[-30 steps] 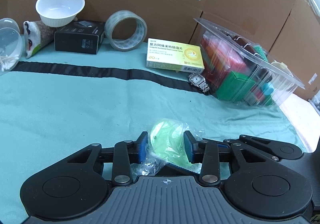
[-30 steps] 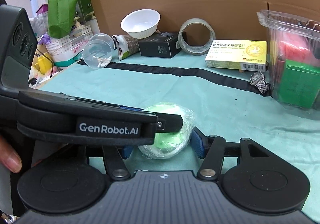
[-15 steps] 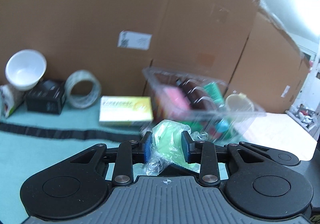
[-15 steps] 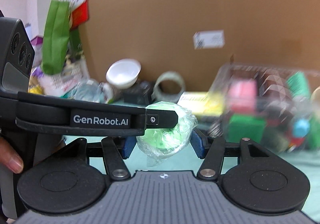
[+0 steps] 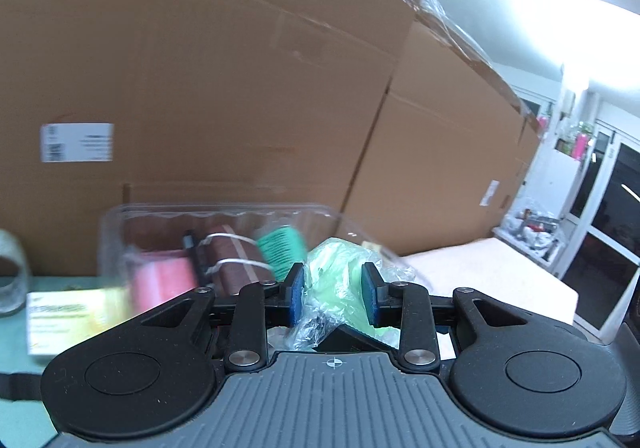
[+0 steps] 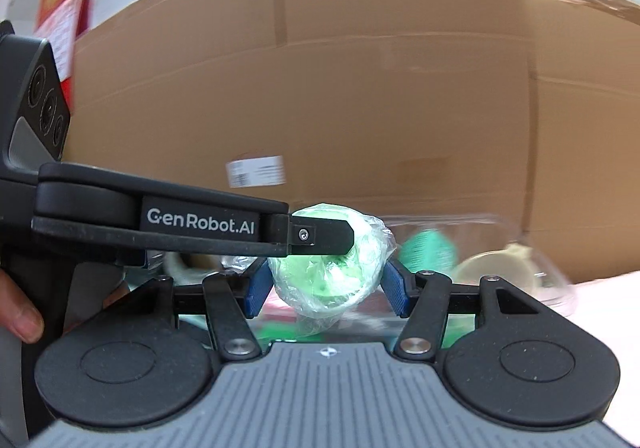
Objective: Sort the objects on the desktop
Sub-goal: 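Lower the green soap into the tray and open the left gripper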
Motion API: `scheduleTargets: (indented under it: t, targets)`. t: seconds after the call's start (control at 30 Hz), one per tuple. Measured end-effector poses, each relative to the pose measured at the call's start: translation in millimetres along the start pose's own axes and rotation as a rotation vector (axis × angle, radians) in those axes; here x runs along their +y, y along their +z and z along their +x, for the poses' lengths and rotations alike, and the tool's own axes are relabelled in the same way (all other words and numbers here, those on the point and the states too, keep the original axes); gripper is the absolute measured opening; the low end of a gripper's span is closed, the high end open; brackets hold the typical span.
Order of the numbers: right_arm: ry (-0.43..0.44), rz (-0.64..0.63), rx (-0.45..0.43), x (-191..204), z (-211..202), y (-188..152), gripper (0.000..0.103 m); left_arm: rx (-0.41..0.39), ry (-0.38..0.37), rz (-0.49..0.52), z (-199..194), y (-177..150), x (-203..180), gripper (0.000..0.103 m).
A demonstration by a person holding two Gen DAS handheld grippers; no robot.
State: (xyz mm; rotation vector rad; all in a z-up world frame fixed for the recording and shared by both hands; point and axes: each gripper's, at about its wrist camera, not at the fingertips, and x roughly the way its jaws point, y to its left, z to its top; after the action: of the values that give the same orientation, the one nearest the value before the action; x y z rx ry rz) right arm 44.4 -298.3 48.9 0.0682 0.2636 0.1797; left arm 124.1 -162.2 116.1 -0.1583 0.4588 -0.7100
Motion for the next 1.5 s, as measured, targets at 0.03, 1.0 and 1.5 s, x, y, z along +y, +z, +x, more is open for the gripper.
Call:
scheduleTargets:
  t: [0.03, 1.0, 1.5]
  targets:
    - [-0.013, 0.007, 0.000, -8.1, 3.5, 0.9, 0.063, 0.005, -0.012, 0.002, 10.2, 1.9, -2.4, 0.030]
    - [-0.208, -0.057, -0.023, -81.9, 69.0, -17.1, 0.100, 0.030, -0.070, -0.069, 121.0, 9.5, 3.1, 0.103]
    - [-0.203, -0.069, 0.041, -62.1, 55.9, -13.8, 0.103, 0.040, -0.020, -0.028, 92.3, -10.7, -4.9, 0.103]
